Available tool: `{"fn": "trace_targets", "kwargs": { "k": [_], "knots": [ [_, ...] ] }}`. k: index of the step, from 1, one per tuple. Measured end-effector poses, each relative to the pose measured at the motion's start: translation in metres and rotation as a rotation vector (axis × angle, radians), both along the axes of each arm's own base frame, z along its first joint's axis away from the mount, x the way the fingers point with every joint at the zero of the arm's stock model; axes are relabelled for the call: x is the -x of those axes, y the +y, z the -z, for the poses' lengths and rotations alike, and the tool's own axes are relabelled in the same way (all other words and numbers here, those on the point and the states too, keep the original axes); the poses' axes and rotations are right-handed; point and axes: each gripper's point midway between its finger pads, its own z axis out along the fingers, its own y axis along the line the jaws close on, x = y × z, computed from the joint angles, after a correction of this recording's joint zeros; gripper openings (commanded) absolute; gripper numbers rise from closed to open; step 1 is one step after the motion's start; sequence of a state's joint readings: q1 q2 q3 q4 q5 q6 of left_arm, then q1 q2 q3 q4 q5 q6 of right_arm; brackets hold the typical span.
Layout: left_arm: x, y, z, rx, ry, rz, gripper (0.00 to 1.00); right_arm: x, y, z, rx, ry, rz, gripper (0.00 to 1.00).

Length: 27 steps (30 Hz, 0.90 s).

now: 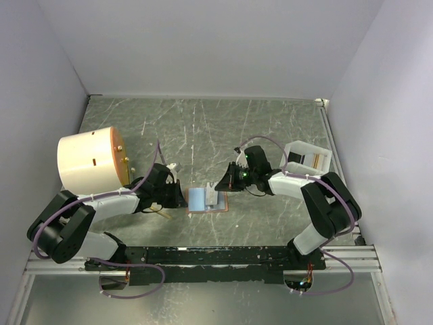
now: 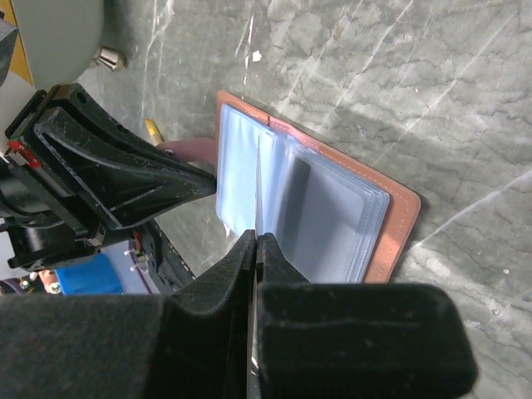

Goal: Put the credit cards into the card holder
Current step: Insert the credit card into the card holder.

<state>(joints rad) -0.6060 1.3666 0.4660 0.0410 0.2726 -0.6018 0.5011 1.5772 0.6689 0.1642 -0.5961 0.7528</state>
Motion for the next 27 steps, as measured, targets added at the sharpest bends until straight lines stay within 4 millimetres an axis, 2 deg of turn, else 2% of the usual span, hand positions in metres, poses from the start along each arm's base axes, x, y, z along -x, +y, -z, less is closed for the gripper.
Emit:
{"fn": "trace_targets", "kwargs": {
  "k": [13, 27],
  "knots": [
    [0.0, 0.0, 0.0, 0.002, -0.003, 0.0, 0.13, -0.002, 0.003, 0.015, -0.002, 0.02, 0.0, 0.0],
    [0.0, 0.0, 0.0, 0.003, -0.004, -0.001, 0.13, 0.007, 0.001, 0.023, -0.002, 0.045, -0.015, 0.0]
  ]
}}
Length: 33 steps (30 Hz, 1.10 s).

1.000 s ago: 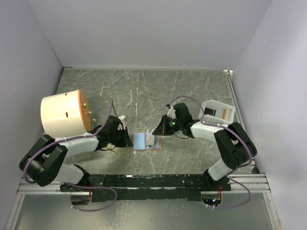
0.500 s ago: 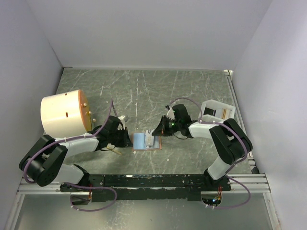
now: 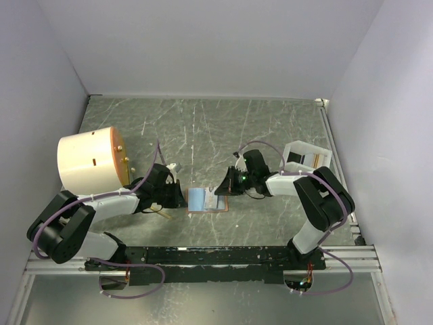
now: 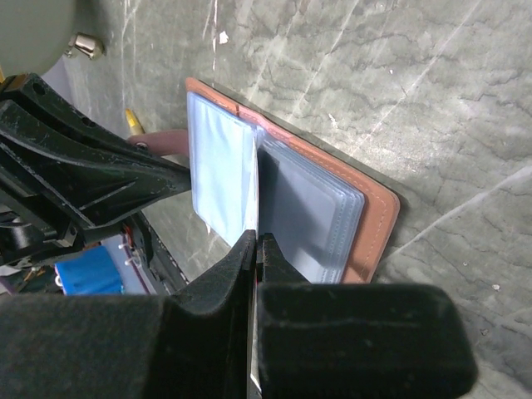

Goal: Put the credit cards into the card holder
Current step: Insert the credit card into the card holder.

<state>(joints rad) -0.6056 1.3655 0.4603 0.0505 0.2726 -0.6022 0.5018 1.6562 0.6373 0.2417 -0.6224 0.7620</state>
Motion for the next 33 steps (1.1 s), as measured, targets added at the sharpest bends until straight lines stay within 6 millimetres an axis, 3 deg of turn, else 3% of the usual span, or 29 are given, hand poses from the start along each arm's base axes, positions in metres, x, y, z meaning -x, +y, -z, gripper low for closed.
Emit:
{"fn": "trace_targets", "kwargs": {
  "k": [18, 33],
  "knots": [
    [0.0, 0.0, 0.0, 0.0, 0.0, 0.0, 0.14, 0.003, 0.01, 0.012, 0.008, 0.019, -0.053, 0.0],
    [0.0, 0.0, 0.001, 0.0, 0.001, 0.001, 0.14, 0.001, 0.018, 0.01, 0.006, -0.008, -0.094, 0.0]
  ]
}}
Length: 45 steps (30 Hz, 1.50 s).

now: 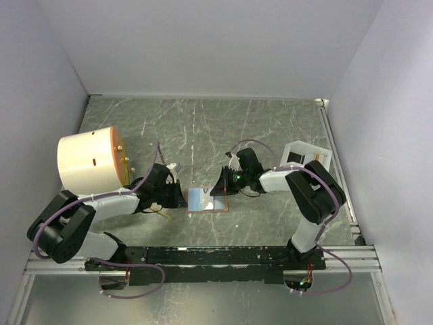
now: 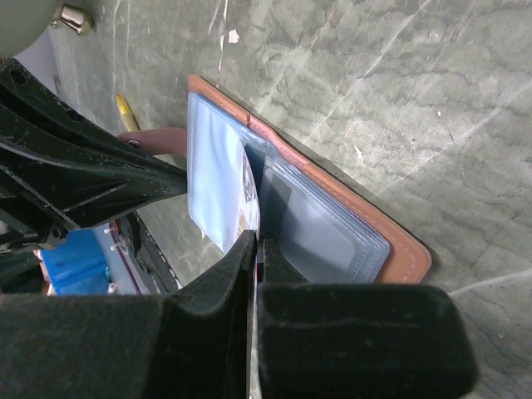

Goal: Put the credit cards into the card holder
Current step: Insert the credit card into the card holder.

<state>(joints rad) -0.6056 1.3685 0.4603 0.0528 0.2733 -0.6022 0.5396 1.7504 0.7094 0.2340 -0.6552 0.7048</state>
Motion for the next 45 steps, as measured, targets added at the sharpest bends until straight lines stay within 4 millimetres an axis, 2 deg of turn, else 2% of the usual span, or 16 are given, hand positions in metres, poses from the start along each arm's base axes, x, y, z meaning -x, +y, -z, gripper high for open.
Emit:
{"fn": "trace_targets", "kwargs": {
  "k": [8, 22, 34, 45],
  "knots": [
    [0.0, 0.0, 0.0, 0.0, 0.0, 0.0, 0.14, 0.0, 0.002, 0.002, 0.003, 0.0, -0.008, 0.04],
    [0.0, -0.001, 0.0, 0.009, 0.001, -0.004, 0.14, -0.007, 0.005, -0.003, 0.076, -0.029, 0.0, 0.38],
    [0.0, -0.002, -0.001, 0.021, -0.002, -0.011, 0.14, -0.01, -0.014, -0.009, 0.183, -0.062, 0.06, 0.41],
    [0.002, -0.003, -0.001, 0.04, -0.003, -0.018, 0.14, 0.003, 0.001, -0.009, 0.191, -0.059, 0.052, 0.43]
  ]
}}
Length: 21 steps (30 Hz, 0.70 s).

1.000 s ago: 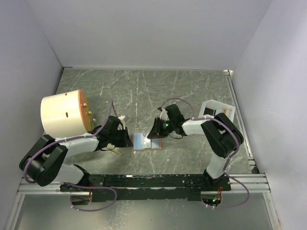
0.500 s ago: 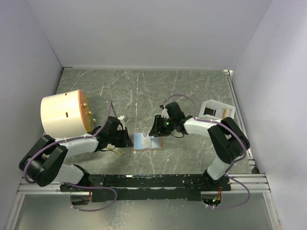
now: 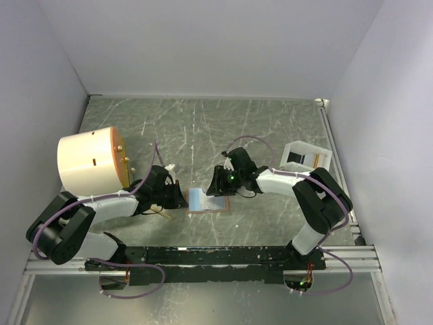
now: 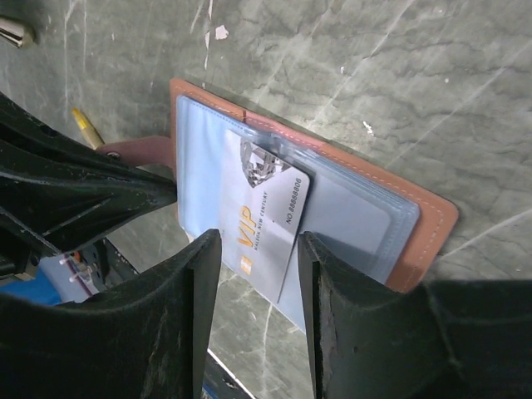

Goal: Put the credit cards into the card holder
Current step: Insert the credit card into the card holder.

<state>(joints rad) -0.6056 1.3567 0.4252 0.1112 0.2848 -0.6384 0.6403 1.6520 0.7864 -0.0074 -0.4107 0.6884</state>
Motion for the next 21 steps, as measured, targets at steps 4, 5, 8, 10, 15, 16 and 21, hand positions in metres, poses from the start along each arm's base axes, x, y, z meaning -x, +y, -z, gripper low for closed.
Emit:
{"fn": "trace_targets", "kwargs": {
  "k": [4, 5, 8, 10, 15, 16, 21],
  "knots": [
    [0.001, -0.001, 0.0, 0.006, 0.004, -0.001, 0.14, 0.004, 0.005, 0.0, -0.009, 0.004, 0.0, 0.43],
    [0.001, -0.001, 0.0, 0.007, 0.005, 0.0, 0.14, 0.005, 0.007, 0.0, -0.011, 0.006, -0.001, 0.43],
    [0.001, -0.001, 0.0, 0.008, 0.005, 0.001, 0.14, 0.008, 0.013, 0.002, -0.018, 0.01, -0.011, 0.41],
    [0.001, -0.001, 0.0, 0.008, 0.005, 0.0, 0.14, 0.01, 0.016, 0.001, -0.024, 0.011, -0.017, 0.41],
    [0.001, -0.001, 0.0, 0.009, 0.007, -0.002, 0.14, 0.016, 0.026, 0.002, -0.045, 0.025, -0.029, 0.4],
    [0.001, -0.001, 0.0, 0.01, 0.007, -0.001, 0.14, 0.017, 0.028, 0.002, -0.05, 0.027, -0.032, 0.39],
    [0.001, -0.001, 0.0, 0.015, 0.008, -0.006, 0.14, 0.023, 0.037, 0.005, -0.063, 0.039, -0.046, 0.33]
  ]
}}
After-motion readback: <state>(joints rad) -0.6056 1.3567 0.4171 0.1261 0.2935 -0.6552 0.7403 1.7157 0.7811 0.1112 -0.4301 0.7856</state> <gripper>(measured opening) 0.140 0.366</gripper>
